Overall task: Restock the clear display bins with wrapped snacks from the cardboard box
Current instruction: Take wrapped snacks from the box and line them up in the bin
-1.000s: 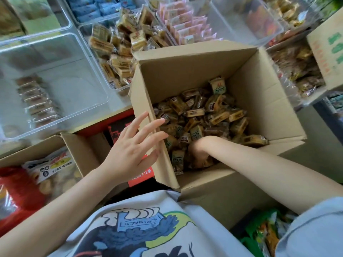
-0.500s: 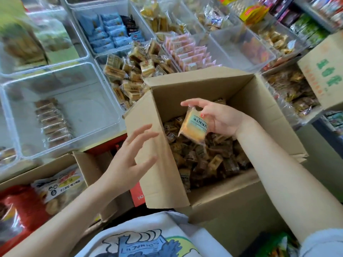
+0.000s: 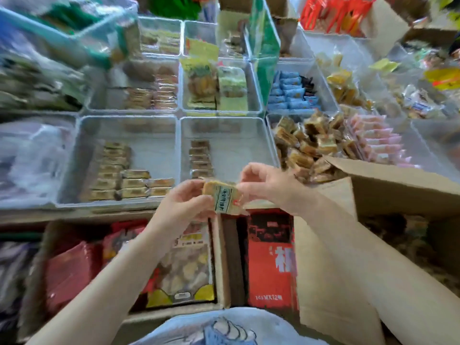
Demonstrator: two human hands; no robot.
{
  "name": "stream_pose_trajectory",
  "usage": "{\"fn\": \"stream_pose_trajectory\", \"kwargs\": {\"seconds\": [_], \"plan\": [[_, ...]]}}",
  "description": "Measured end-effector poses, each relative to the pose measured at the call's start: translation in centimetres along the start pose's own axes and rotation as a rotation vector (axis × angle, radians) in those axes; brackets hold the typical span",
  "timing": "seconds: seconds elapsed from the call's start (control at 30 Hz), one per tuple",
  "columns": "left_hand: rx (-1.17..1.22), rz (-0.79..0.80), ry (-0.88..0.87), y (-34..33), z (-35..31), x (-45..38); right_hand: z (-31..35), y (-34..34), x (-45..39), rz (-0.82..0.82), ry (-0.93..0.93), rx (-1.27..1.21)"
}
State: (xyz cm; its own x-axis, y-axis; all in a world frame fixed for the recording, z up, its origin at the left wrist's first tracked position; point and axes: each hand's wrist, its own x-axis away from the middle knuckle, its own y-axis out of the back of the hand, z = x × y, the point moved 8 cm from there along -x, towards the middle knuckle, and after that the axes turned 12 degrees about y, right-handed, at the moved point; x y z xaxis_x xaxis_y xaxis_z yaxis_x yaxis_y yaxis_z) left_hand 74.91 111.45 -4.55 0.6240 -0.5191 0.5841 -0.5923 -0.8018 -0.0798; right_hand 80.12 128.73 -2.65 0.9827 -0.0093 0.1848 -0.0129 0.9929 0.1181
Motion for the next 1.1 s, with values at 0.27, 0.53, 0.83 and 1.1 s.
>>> {"fn": "stream_pose_trajectory", "kwargs": {"seconds": [0.27, 0.53, 0.83, 1.1], "plan": [[-0.231, -0.390, -0.188, 17.6, 2.2, -2.9, -1.4, -11.3, -13.8, 0.118, 0.055, 0.257], [-1.046, -0.555, -0.067, 24.6, 8.1, -9.6, -3.2, -15.0, -26.8, 0.230, 0.244, 1.409], [-1.059, -0.675, -0.135, 24.4, 8.3, -9.8, -10.6, -18.6, -29.6, 0.461, 0.092, 1.513], [-1.085, -0.659, -0.117, 24.2, 8.4, -9.9, -11.4, -18.4, -29.1, 0.565, -0.031, 1.622]]}}
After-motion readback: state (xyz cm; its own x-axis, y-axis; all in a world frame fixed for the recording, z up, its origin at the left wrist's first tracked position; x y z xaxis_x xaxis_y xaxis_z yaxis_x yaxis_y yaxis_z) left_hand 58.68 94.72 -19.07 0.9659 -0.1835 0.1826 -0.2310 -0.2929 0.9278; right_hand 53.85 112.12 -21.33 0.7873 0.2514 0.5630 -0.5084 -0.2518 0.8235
